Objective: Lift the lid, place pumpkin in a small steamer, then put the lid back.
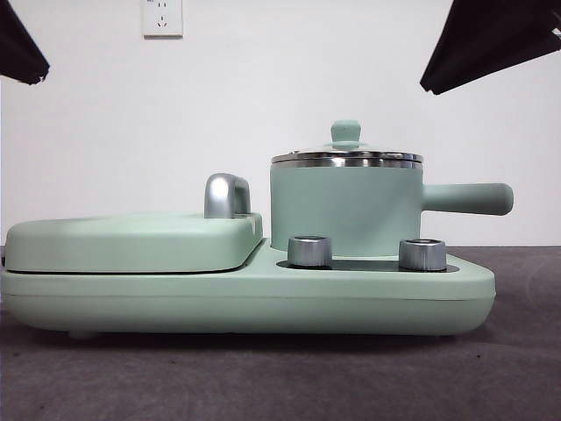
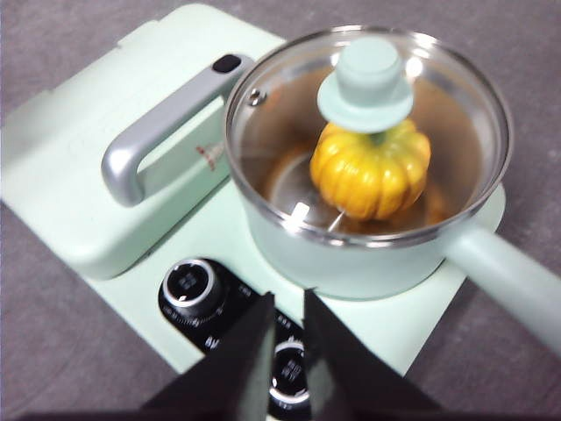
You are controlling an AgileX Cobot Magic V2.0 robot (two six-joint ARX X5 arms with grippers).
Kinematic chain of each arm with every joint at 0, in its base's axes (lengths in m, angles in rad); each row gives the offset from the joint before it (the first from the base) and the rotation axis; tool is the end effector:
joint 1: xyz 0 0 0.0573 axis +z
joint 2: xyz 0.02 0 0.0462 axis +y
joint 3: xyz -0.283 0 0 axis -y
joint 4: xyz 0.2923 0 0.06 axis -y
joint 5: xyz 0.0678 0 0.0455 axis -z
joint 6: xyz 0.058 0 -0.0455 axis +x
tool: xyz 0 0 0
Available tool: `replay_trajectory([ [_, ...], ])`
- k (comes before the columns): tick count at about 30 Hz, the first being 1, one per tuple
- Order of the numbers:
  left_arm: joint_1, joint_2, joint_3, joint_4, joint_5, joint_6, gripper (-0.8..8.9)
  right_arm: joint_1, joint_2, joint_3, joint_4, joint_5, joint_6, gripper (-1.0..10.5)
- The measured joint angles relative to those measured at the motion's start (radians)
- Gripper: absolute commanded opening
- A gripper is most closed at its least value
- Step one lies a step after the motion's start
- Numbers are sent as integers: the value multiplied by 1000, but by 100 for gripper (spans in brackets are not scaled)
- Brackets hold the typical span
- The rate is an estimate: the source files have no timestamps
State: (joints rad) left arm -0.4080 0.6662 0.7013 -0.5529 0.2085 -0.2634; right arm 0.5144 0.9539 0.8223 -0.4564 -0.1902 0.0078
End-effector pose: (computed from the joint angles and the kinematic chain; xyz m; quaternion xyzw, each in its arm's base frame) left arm 0.1749 -0.0887 0.2870 -0.0957 0.2911 -0.2573 0.9165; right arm 0.2190 0.1364 0.2863 -0.0433 0.2873 0.3291 0.8985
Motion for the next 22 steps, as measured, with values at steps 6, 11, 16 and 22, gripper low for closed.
replay_trajectory([
  [6,0,-3,0,0,0,2,7,1,0,0,-1,1,0,27],
  [11,0,-4,0,0,0,2,7,1,0,0,-1,1,0,27],
  [16,48,-59,-45,47,-11,133,7,1,0,0,0,2,0,27],
  [22,232,-324,-382,391,-28,173,7,1,0,0,0,3,0,27],
])
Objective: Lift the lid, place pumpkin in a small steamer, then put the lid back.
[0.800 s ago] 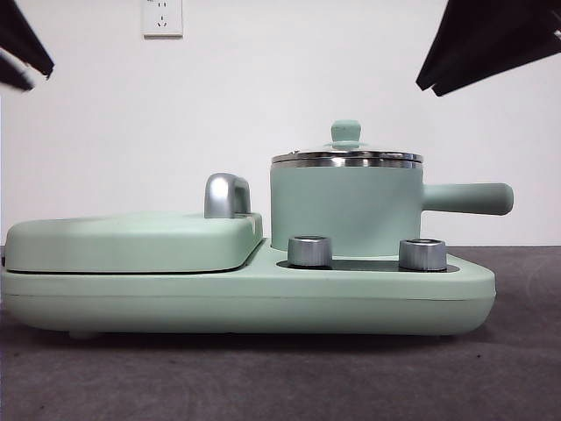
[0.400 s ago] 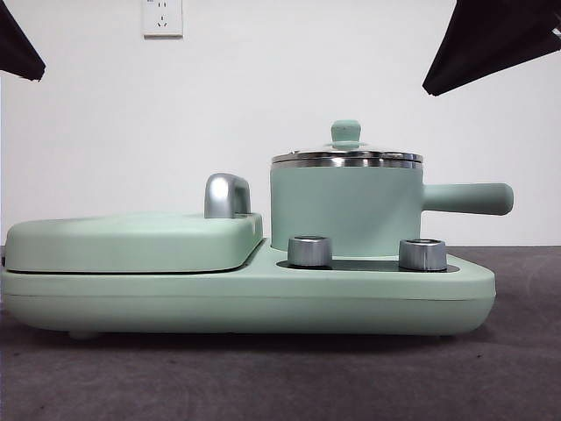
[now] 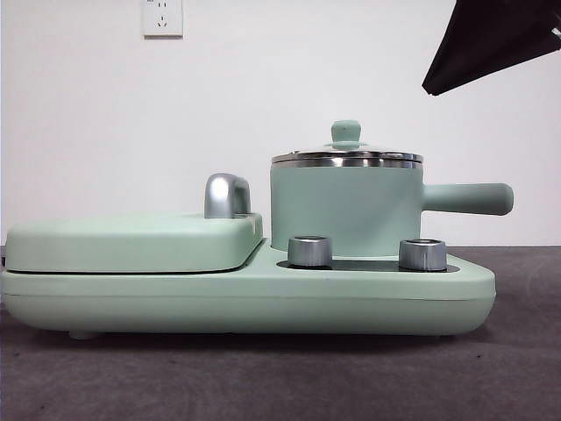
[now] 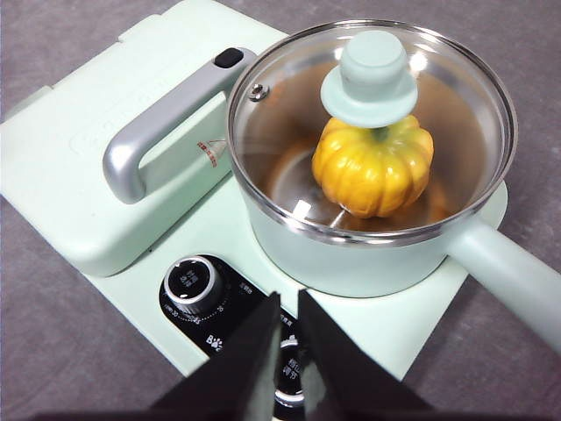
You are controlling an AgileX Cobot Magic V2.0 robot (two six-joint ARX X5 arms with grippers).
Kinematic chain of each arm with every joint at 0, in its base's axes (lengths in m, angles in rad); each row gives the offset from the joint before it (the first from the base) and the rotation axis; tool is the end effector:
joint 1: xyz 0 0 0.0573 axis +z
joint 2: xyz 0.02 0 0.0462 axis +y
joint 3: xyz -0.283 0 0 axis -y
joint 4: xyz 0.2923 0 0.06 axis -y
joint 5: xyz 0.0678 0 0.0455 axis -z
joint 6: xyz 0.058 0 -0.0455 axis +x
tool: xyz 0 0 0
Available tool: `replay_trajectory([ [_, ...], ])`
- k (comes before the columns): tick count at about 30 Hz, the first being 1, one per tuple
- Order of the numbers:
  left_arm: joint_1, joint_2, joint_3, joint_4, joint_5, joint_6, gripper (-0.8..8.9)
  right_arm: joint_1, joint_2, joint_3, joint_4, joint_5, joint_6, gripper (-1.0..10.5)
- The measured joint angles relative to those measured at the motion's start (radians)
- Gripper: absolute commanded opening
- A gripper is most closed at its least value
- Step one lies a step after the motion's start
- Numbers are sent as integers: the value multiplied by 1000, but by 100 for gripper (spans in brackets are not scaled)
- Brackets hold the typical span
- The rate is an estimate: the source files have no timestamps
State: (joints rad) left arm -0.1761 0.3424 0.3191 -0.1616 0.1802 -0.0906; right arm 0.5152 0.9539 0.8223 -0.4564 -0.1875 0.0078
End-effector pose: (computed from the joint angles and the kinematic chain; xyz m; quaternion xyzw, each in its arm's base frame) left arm 0.1653 -0.0400 0.2287 -0.0446 0.1002 -0.1721 0.9790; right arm 0.2190 0.1364 0.2862 -0.0438 0.2872 0.3283 0.8988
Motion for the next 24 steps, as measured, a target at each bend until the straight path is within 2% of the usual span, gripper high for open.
replay_trajectory([
  [2,60,-109,-117,62,-32,-11,7,0,0,0,0,0,0,27],
  [8,143,-298,-284,62,-70,-27,7,0,0,0,0,0,0,27],
  [24,161,-338,-286,24,-71,-33,7,0,-1,0,4,3,0,27],
])
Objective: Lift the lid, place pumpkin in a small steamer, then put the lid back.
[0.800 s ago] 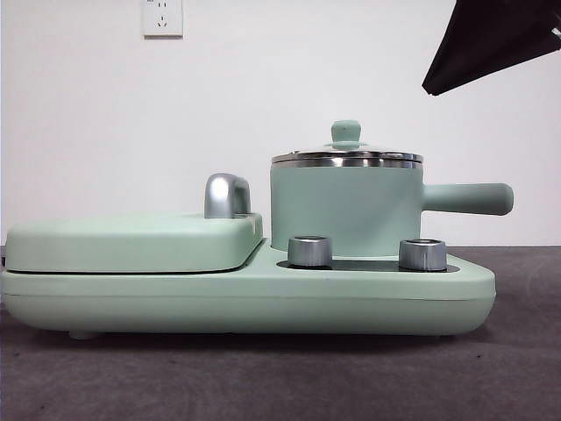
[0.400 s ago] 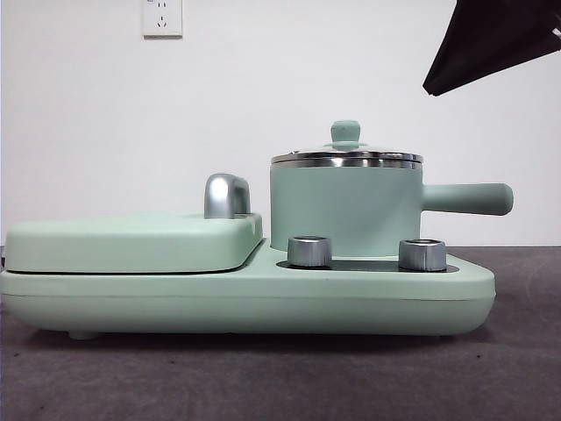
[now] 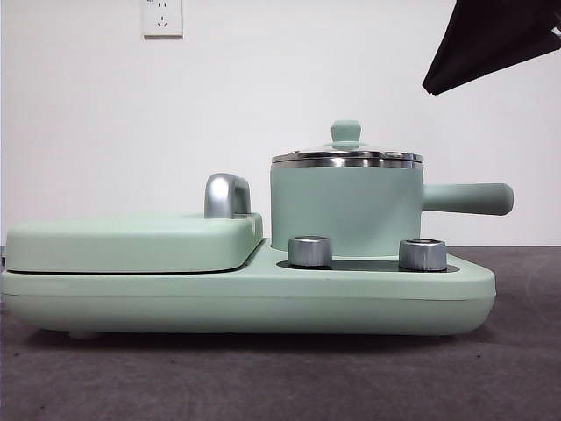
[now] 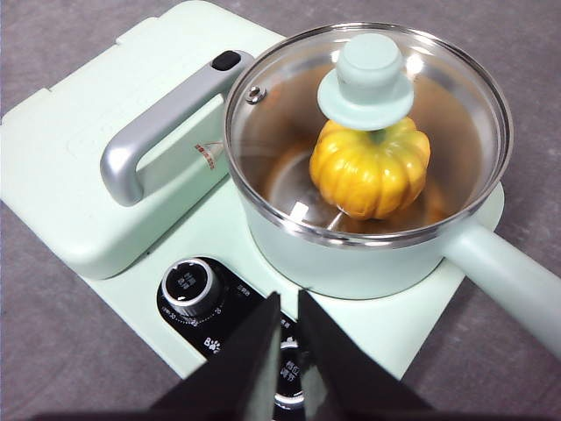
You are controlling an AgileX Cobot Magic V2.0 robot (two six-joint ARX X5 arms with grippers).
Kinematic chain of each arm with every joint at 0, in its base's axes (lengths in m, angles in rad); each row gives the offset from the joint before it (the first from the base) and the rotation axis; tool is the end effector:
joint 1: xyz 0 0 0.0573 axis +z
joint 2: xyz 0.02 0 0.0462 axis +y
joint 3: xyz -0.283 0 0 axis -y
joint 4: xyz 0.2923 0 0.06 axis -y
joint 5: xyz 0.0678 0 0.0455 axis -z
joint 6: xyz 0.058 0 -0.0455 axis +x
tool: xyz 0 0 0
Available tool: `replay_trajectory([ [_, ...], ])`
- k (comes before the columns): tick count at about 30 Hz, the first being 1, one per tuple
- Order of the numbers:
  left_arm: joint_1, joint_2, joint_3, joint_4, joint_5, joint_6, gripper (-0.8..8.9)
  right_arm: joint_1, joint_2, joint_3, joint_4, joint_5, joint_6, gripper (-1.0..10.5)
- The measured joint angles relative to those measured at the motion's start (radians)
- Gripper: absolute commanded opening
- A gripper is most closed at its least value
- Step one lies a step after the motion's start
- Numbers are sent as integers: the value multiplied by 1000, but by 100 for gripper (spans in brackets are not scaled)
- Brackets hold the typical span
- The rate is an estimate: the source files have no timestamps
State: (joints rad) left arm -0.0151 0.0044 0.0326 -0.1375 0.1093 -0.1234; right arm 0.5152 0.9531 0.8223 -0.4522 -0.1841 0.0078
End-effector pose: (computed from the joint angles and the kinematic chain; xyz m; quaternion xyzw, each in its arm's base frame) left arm 0.1521 -0.0086 0.1593 -0.0640 0.0583 -0.0586 0.9945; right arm 0.2192 0.1363 0.2869 -0.0439 0.2847 0.3270 0.9000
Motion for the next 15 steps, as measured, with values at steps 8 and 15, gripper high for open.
replay_trajectory([
  [8,0,0,0,0,0,0,7,-18,-26,-9,-18,54,-54,27],
  [15,0,0,0,0,0,0,7,-200,-343,-325,208,106,-124,27],
])
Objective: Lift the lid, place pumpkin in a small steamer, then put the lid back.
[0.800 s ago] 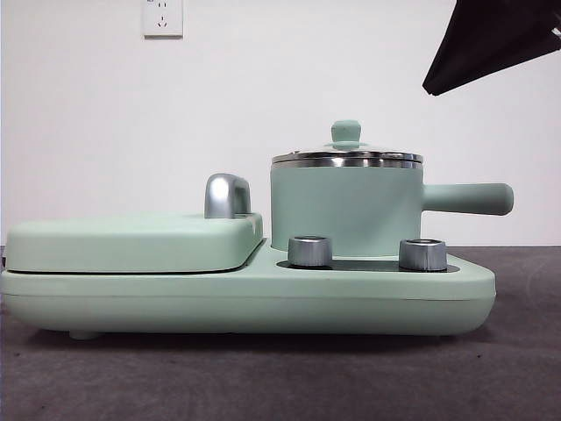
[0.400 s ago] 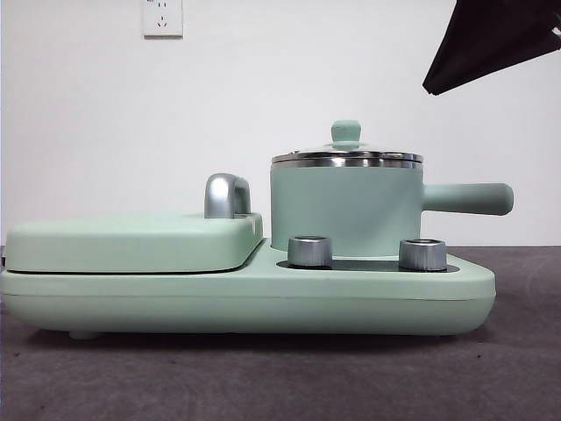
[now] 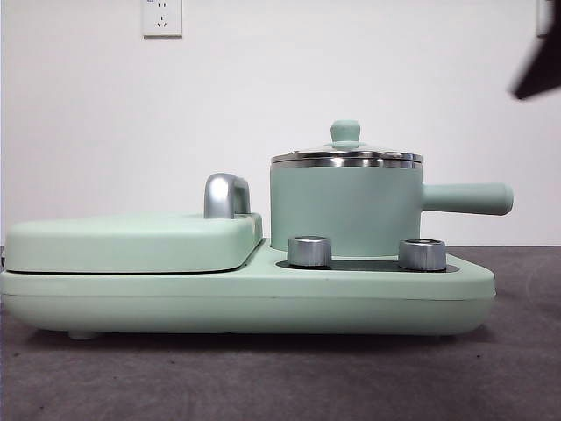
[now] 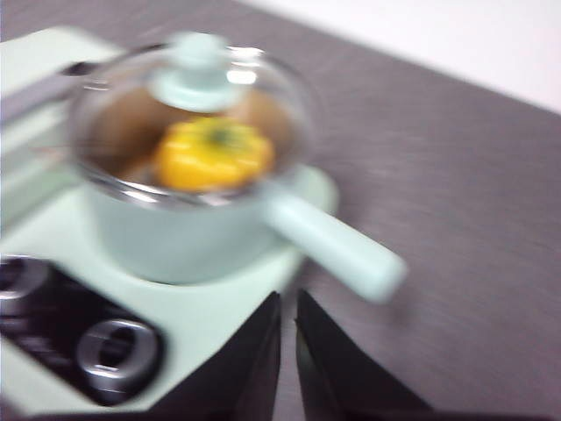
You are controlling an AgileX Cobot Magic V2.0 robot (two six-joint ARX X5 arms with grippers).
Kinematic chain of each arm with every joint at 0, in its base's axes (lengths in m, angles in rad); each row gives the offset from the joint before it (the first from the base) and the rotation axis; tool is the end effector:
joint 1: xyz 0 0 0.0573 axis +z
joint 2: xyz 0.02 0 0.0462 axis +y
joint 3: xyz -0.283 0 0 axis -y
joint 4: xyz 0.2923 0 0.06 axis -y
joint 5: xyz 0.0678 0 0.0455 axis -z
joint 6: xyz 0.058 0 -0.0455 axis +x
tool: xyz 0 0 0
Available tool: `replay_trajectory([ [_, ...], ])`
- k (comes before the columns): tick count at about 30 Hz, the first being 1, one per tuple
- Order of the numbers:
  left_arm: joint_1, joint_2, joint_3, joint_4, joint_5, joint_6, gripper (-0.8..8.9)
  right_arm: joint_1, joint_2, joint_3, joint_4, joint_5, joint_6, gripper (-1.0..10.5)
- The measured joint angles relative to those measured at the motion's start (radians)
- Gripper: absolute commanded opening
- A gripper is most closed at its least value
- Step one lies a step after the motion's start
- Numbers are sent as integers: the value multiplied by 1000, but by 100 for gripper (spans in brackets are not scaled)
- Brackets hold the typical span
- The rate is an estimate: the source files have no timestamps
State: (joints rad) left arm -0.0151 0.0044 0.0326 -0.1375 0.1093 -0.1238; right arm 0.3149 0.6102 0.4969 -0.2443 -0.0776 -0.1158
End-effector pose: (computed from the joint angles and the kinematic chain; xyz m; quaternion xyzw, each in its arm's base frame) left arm 0.1521 -0.0086 0.1593 -0.0642 0.0583 -0.0586 0.9945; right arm 0.1916 0.0671 0.2483 -0.0769 0.1652 0.2018 0.9623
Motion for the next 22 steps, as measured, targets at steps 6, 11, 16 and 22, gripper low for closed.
replay_trajectory([
  [6,0,0,0,0,0,0,7,-172,-372,-327,111,20,0,27],
  [11,0,0,0,0,0,0,7,-259,-558,-451,130,18,8,27],
  [16,0,0,0,0,0,0,7,-292,-584,-481,126,18,16,27],
  [22,0,0,0,0,0,0,7,-296,-589,-481,129,18,16,27],
])
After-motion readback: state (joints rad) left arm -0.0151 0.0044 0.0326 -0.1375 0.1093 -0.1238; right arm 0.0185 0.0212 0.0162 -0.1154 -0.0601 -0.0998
